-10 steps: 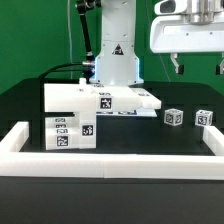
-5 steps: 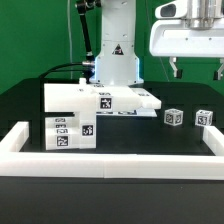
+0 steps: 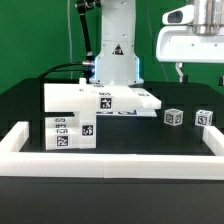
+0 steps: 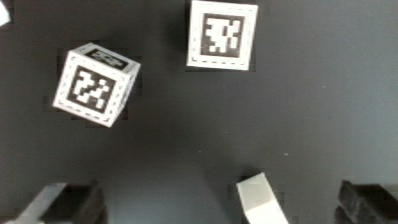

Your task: Assemble chair

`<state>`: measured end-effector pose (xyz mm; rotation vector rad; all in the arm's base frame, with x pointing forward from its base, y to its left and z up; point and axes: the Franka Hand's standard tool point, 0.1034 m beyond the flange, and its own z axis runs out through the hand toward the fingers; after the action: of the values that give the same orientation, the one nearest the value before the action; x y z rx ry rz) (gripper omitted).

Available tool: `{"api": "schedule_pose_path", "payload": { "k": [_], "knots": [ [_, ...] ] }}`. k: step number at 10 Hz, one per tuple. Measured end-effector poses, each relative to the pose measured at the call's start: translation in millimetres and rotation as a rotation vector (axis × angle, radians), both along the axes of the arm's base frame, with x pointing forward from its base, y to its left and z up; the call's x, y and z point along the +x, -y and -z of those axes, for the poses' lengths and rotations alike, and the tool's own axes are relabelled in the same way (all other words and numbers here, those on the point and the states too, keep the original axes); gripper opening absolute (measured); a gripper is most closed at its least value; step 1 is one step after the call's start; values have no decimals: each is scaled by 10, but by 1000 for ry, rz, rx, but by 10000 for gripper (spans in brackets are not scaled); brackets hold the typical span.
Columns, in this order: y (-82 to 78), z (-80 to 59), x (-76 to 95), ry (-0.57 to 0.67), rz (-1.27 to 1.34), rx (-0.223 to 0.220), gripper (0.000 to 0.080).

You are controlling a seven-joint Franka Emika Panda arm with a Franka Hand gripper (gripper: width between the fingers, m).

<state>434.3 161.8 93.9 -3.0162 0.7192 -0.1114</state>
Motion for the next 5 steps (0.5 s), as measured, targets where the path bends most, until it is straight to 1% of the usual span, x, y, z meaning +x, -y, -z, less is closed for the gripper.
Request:
{"api": "schedule_pose_path", "payload": {
  "k": [2, 5],
  "knots": [
    [-8, 66, 15, 8, 27, -13, 649],
    [13, 71, 14, 6, 29, -16, 649]
  ]
}}
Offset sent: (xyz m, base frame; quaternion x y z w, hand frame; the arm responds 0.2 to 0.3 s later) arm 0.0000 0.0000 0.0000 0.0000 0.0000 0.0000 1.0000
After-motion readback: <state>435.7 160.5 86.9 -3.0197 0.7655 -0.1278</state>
